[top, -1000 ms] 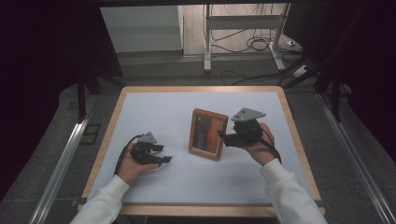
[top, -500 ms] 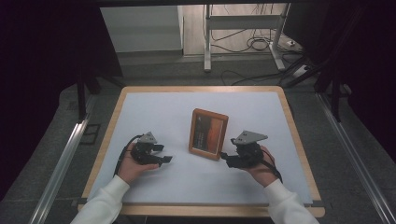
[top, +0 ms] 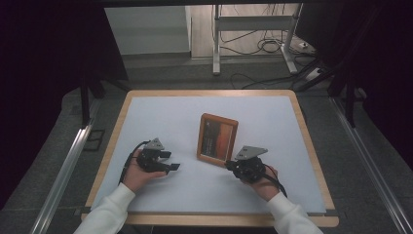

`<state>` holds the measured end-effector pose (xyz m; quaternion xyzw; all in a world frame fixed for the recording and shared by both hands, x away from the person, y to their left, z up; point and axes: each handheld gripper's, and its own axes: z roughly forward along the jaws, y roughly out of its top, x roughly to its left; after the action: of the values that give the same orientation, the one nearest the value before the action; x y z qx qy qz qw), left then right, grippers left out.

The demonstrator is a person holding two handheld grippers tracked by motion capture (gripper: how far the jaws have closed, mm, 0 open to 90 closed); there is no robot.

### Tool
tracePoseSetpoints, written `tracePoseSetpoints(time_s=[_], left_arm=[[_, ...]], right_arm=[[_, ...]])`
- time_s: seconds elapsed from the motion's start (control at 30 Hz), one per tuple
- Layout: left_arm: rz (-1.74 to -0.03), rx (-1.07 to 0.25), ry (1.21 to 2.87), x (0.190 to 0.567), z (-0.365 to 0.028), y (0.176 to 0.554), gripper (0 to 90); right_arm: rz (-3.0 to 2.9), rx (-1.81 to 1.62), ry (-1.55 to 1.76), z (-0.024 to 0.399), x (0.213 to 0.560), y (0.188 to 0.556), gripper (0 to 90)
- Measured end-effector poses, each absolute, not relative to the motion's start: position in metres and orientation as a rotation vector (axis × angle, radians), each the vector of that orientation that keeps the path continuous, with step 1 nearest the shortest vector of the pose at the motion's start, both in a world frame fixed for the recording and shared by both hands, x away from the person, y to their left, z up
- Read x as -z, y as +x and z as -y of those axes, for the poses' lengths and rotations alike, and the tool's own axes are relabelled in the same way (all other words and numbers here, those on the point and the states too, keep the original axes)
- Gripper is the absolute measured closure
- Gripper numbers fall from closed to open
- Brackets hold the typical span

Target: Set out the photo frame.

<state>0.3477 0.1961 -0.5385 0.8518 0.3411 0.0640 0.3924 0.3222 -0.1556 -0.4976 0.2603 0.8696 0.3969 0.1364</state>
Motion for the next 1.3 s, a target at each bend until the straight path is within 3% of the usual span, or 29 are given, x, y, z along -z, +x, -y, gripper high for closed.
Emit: tracePoseSetpoints(time_s=[0.63, 1.3], left_arm=[[-0.862, -0.158, 2.166, 0.539, -0.195, 0.348, 32.1], [-0.858, -0.154, 2.170, 0.540, -0.195, 0.348, 32.0]], right_arm=[[-2.597, -1.094, 0.740, 0.132, 0.520, 0.331, 89.5], [-2.551, -1.065, 0.768, 0.142, 0.525, 0.339, 89.7]])
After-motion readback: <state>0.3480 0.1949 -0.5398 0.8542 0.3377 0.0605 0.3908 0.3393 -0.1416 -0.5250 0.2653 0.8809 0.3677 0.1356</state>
